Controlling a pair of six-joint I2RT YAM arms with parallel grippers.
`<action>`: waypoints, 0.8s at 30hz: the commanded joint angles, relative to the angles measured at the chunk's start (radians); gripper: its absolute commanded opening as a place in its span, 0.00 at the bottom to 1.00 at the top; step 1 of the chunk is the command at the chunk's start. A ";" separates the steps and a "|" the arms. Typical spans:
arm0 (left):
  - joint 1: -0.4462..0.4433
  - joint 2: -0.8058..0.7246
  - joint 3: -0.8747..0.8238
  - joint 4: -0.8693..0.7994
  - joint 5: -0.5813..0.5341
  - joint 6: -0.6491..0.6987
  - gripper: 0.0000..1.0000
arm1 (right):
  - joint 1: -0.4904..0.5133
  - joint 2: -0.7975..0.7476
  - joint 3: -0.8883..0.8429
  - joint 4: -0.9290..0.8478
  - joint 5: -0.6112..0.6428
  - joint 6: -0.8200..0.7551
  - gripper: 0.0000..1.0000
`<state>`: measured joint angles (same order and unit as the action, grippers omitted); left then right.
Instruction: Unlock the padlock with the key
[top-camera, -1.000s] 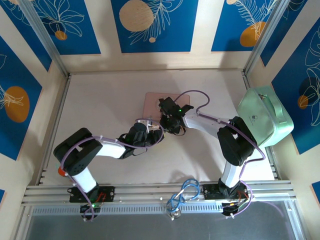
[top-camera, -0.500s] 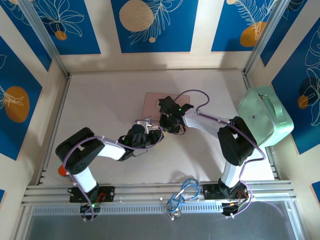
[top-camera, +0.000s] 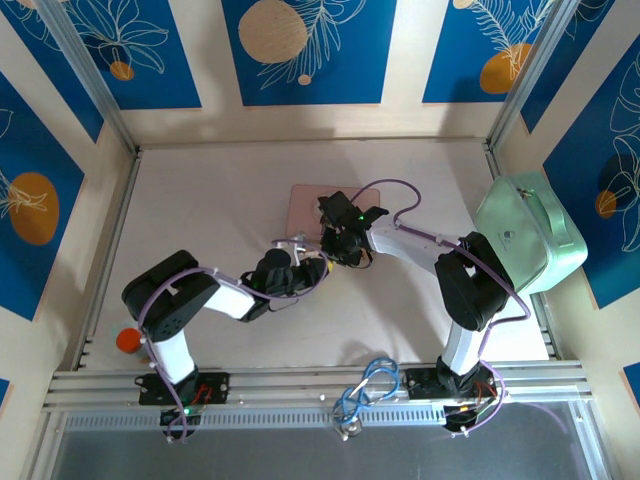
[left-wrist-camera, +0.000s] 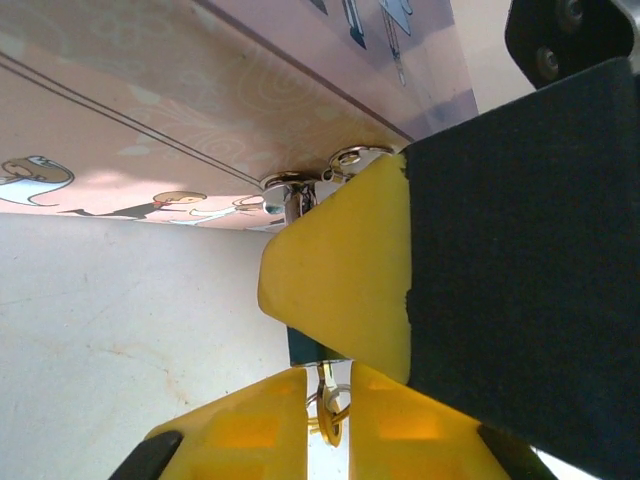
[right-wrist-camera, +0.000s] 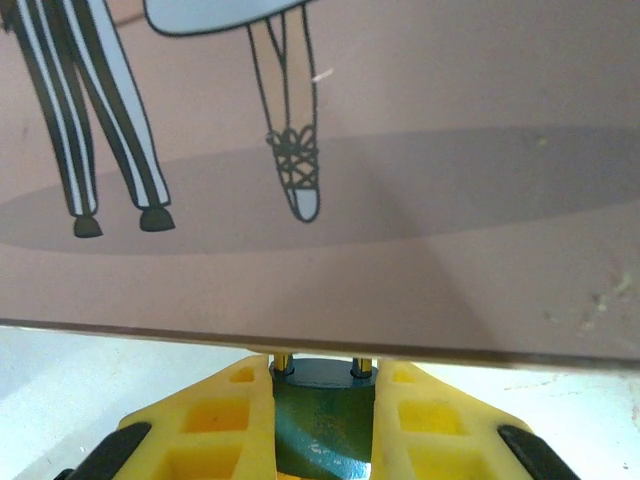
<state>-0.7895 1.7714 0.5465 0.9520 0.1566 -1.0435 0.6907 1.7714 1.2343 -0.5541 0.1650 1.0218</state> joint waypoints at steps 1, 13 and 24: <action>0.014 0.016 0.049 0.035 -0.033 -0.013 0.12 | 0.018 -0.007 -0.004 -0.012 -0.089 0.032 0.00; 0.009 -0.050 -0.058 0.091 -0.104 -0.026 0.51 | -0.003 0.004 -0.007 -0.024 -0.127 0.077 0.00; 0.006 -0.001 -0.021 0.136 -0.091 -0.057 0.40 | -0.005 0.006 -0.013 -0.015 -0.143 0.085 0.00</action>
<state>-0.7879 1.7557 0.4904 0.9909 0.0940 -1.0798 0.6781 1.7714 1.2339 -0.5430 0.0856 1.0939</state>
